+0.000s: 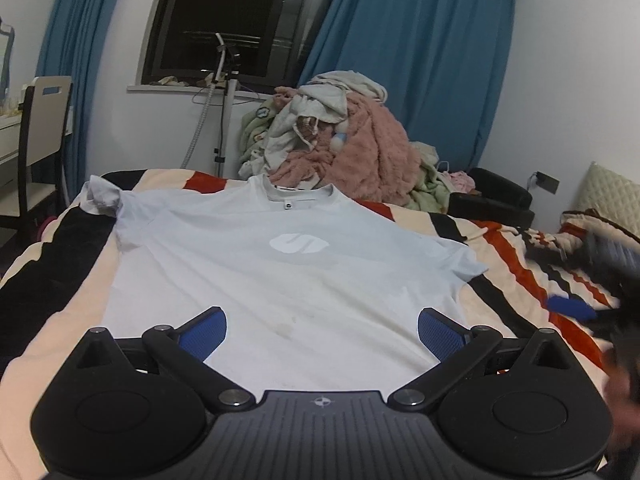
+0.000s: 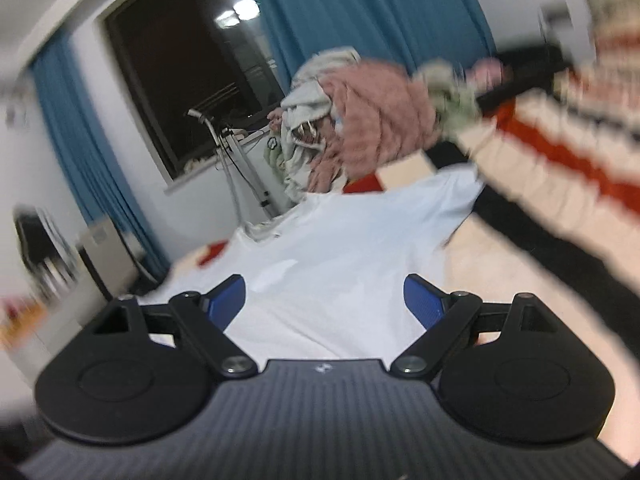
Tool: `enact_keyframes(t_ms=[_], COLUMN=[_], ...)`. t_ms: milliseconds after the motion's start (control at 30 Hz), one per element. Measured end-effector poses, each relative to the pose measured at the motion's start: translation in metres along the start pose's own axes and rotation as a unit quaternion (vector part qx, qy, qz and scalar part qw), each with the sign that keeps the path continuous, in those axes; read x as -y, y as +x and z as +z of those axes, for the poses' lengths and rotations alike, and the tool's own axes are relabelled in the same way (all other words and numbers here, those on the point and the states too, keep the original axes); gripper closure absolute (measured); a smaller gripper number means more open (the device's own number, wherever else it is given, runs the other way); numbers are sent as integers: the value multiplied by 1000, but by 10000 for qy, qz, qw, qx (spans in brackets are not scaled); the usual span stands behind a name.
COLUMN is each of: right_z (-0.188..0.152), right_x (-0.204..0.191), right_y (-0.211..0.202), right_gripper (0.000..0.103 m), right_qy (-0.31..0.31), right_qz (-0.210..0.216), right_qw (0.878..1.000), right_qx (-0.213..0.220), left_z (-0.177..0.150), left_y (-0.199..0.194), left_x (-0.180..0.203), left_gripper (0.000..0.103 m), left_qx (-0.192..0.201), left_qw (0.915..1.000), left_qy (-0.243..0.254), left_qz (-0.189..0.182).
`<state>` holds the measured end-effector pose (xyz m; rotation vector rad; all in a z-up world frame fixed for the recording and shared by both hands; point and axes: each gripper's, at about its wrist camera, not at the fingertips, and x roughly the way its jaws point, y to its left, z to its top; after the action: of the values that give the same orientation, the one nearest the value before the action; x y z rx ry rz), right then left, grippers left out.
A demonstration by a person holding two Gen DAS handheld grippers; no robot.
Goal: Fold clothes
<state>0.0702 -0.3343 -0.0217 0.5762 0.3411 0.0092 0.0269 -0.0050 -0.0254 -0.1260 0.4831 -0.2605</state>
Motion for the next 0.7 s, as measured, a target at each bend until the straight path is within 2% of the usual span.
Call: enact_keyframes(t_ms=[100, 200, 333, 400, 467, 533, 633, 700], right_z=[29, 45, 45, 35, 24, 25, 34, 41], right_x=[21, 54, 115, 155, 181, 187, 177, 177], right_y=[40, 94, 163, 196, 217, 233, 261, 282], right_gripper=[15, 15, 14, 27, 26, 26, 26, 28], right_qy=[1156, 2287, 2693, 3072, 3254, 2924, 2113, 1862], right_qz=[270, 245, -378, -566, -566, -312, -39, 65], right_qw=[9927, 9729, 9622, 9494, 9433, 9556, 9774, 9825], right_qx=[-203, -253, -135, -316, -328, -169, -64, 44], left_z=[-2, -3, -7, -10, -12, -13, -15, -18], left_y=[3, 11, 29, 39, 48, 58, 74, 83], left_x=[-5, -12, -23, -30, -35, -40, -42, -41], left_gripper=[0, 0, 0, 0, 0, 0, 0, 0], left_qx=[-5, -97, -347, -473, -565, -660, -797, -831], left_qw=[9999, 9997, 9982, 9970, 9958, 9945, 9934, 9936], left_qy=[-7, -130, -433, -527, -594, -662, -665, -550], left_qz=[109, 201, 239, 308, 416, 476, 481, 523])
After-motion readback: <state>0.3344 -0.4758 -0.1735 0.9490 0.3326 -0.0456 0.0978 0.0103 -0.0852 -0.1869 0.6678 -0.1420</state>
